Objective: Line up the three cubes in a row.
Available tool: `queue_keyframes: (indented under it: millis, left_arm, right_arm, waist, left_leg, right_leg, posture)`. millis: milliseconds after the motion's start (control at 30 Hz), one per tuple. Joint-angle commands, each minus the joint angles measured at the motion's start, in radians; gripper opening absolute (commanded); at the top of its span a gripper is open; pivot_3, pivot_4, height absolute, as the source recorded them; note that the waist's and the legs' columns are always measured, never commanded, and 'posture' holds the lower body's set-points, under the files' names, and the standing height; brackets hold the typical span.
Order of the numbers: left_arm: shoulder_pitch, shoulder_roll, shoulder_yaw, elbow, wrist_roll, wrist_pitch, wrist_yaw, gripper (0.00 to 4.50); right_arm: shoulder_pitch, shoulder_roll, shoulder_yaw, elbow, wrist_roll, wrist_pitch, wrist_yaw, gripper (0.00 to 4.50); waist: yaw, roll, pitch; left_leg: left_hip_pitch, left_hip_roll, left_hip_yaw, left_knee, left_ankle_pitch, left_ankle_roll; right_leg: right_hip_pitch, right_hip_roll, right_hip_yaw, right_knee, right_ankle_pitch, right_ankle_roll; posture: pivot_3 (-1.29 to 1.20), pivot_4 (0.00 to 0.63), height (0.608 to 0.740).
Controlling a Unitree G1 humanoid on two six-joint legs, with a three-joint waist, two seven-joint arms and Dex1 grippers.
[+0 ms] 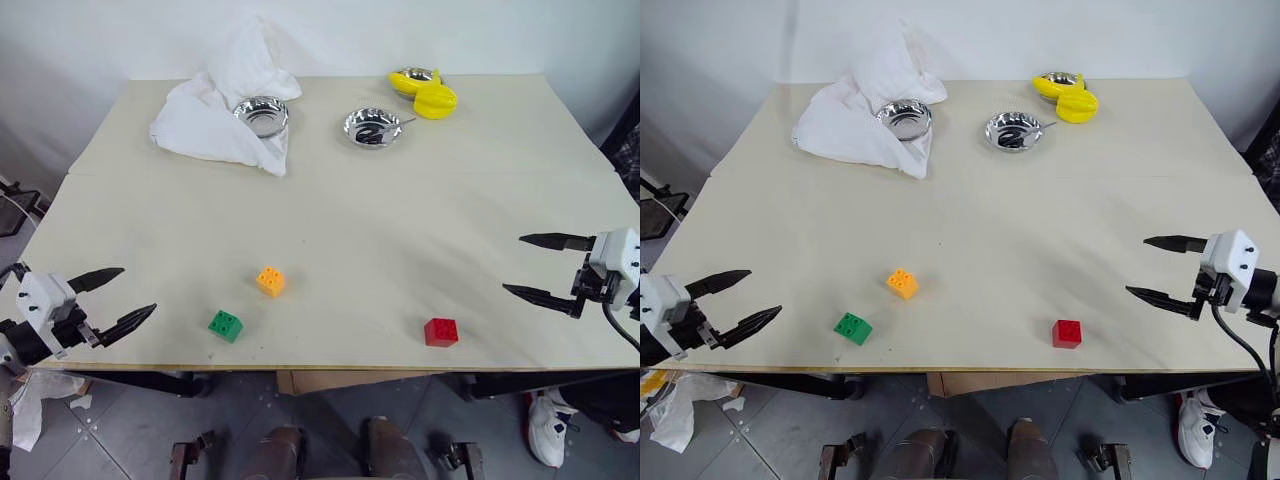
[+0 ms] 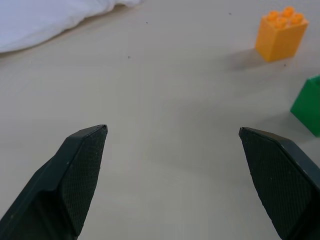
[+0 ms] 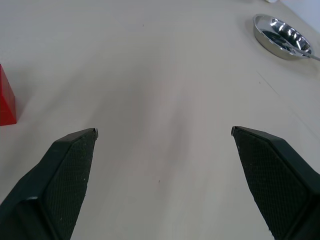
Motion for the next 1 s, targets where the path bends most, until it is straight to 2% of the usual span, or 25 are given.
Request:
queue_keyframes:
  millis: [33,200,433,567,733,900,1000]
  left_arm:
    - [-0.008,0.003,0.018,-0.003,-0.007,-0.013,0.004,4.48]
    - [-0.015,-0.006,-0.011,-0.041,-0.066,0.013,-0.083,4.48]
    - [0.009,-0.007,-0.138,-0.250,-0.098,0.029,-0.210,4.48]
    - [-0.006,-0.024,-0.175,-0.370,-0.162,0.094,-0.208,4.48]
    - [0.013,-0.025,-0.166,-0.385,-0.185,0.135,-0.213,4.48]
    - [0.011,-0.030,-0.178,-0.381,-0.167,0.126,-0.213,4.48]
    - [0.022,-0.031,-0.190,-0.399,-0.161,0.125,-0.215,4.48]
  right_arm:
    - [0.010,-0.005,-0.019,-0.038,0.017,0.010,-0.013,4.50]
    - [0.091,-0.044,-0.069,-0.077,0.036,0.033,-0.013,4.50]
    - [0.194,-0.187,-0.128,0.094,-0.003,-0.043,0.076,4.50]
    - [0.209,-0.207,-0.119,0.090,0.018,-0.040,0.120,4.50]
    - [0.210,-0.198,-0.049,-0.127,0.088,0.096,0.159,4.50]
    - [0.215,-0.217,0.111,-0.452,0.128,0.355,0.145,4.50]
    - [0.175,-0.205,0.217,-0.578,0.093,0.455,0.103,4.50]
  waist:
    - [0.000,0.000,0.000]
    - [0.001,0.000,0.000]
    - [0.003,0.001,0.000]
    - [-0.002,0.001,0.000]
    - [-0.026,0.003,0.000]
    - [-0.021,0.002,0.001]
    - [-0.012,0.002,0.001]
  left_leg:
    - [0.000,0.000,0.000,0.000,0.000,0.000]
    - [0.000,0.000,0.000,0.000,0.000,0.000]
    - [0.000,0.000,0.002,0.001,-0.002,0.002]
    - [0.000,0.002,0.003,0.000,-0.002,0.001]
    - [0.003,0.007,0.009,0.000,-0.004,-0.001]
    - [0.002,0.009,0.010,0.002,-0.005,-0.002]
    - [0.002,0.009,0.009,0.003,-0.006,-0.001]
  right_leg:
    - [0.000,0.000,0.000,0.000,0.000,0.000]
    - [0.000,0.000,0.000,0.000,0.000,0.000]
    - [0.000,0.000,0.000,-0.002,0.000,0.000]
    - [0.001,0.001,0.000,-0.003,0.000,0.000]
    - [-0.001,0.003,0.000,0.000,0.000,-0.002]
    - [-0.001,0.005,0.000,0.000,0.000,-0.003]
    - [-0.001,0.004,0.000,-0.001,0.000,-0.003]
  posture:
    - [0.00,0.150,0.740]
    - [0.00,0.150,0.740]
    - [0.00,0.150,0.740]
    - [0.00,0.150,0.740]
    - [0.00,0.150,0.740]
    - [0.00,0.150,0.740]
    - [0.00,0.150,0.740]
